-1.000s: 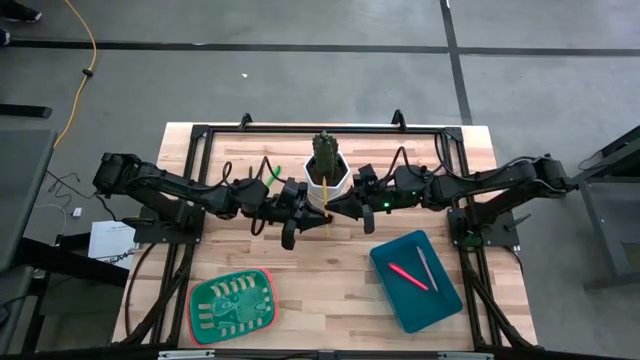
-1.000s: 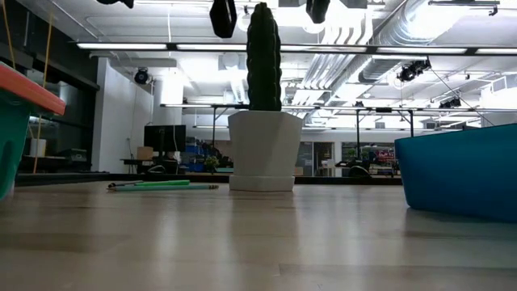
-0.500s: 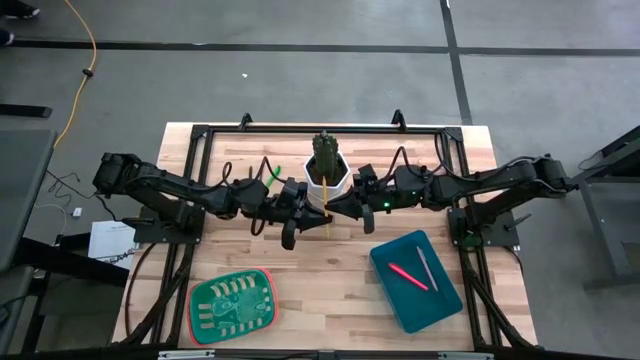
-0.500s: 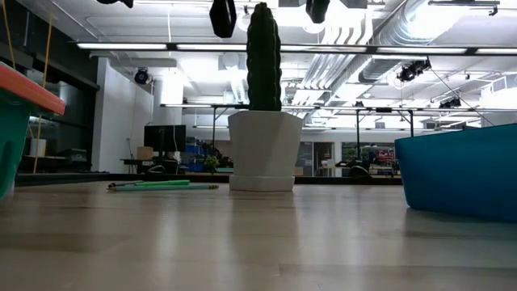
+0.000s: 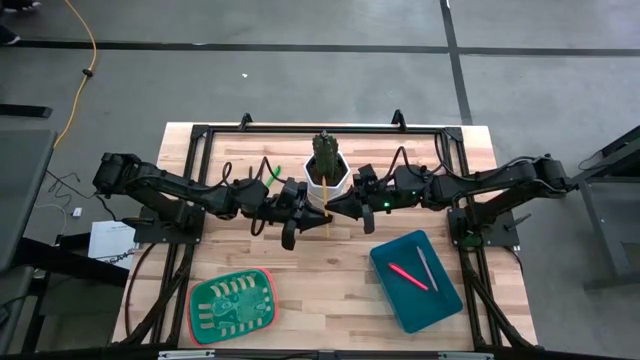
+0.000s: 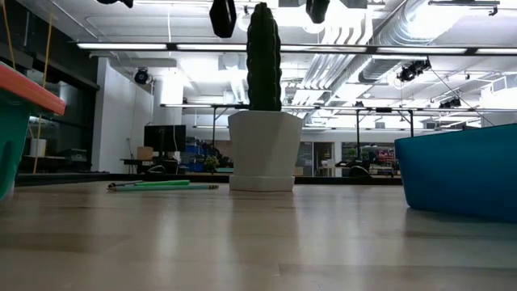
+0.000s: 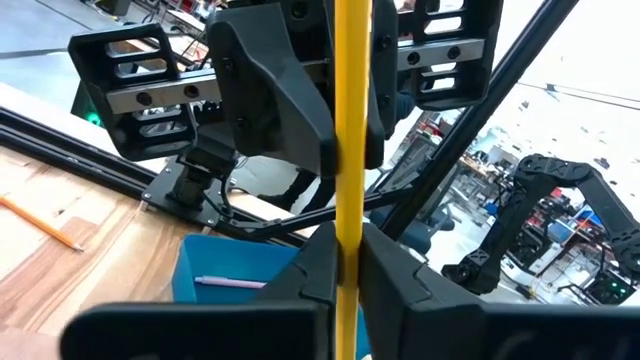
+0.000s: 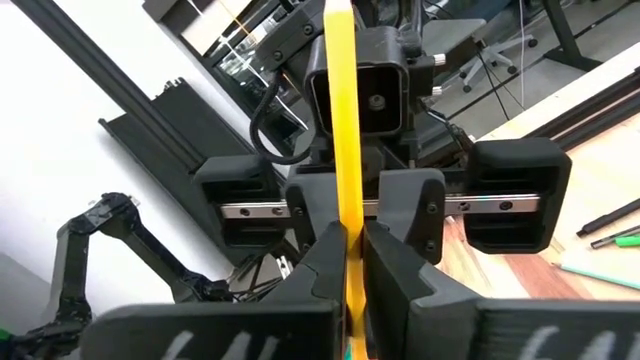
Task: Sort pens & pencils
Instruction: Put the yellow pencil into the green bin
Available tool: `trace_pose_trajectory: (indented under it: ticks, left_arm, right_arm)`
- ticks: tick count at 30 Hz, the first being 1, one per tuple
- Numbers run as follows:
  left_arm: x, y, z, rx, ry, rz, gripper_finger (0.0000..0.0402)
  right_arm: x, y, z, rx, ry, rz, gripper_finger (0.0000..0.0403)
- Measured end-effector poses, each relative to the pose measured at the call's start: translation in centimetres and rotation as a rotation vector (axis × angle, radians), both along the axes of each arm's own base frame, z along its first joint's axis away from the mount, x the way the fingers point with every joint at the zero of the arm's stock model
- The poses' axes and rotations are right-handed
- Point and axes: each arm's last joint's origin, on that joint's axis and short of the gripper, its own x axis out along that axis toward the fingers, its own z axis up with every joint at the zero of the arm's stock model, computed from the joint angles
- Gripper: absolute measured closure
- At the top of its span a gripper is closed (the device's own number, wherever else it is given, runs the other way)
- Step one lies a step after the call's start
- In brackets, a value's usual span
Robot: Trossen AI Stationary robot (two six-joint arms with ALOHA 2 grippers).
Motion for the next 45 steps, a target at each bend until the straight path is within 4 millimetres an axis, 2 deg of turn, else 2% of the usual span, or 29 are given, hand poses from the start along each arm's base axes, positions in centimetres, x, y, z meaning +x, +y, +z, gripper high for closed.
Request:
trace_pose_trajectory:
  ticks: [3,9,17,25,35,45]
  left_arm:
    - [0.00,0.01,0.00,-0.001,0.000,0.005,0.0393]
    - [0.00,0.01,0.00,0.001,0.000,0.006,0.0366]
    - [0.00,0.02,0.04,0.001,-0.004,0.007,0.0386]
    - [-0.01,0.02,0.10,0.004,-0.010,0.007,0.0357]
    - [-0.02,0.04,0.12,0.001,-0.011,0.011,0.0377]
    - [-0.02,0.04,0.11,0.003,-0.010,0.009,0.0359]
  right_arm:
    - [0.00,0.01,0.00,0.000,0.000,0.000,0.0396]
    - [0.01,0.00,-0.02,0.001,0.001,-0.001,0.0396]
    - [0.01,0.00,0.00,-0.002,-0.001,0.000,0.0396]
    - [0.01,0.00,-0.04,0.001,0.003,0.000,0.0396]
    - [0.02,0.02,-0.06,-0.003,0.003,0.004,0.0396]
    - [0.02,0.02,-0.08,-0.002,0.004,0.003,0.0396]
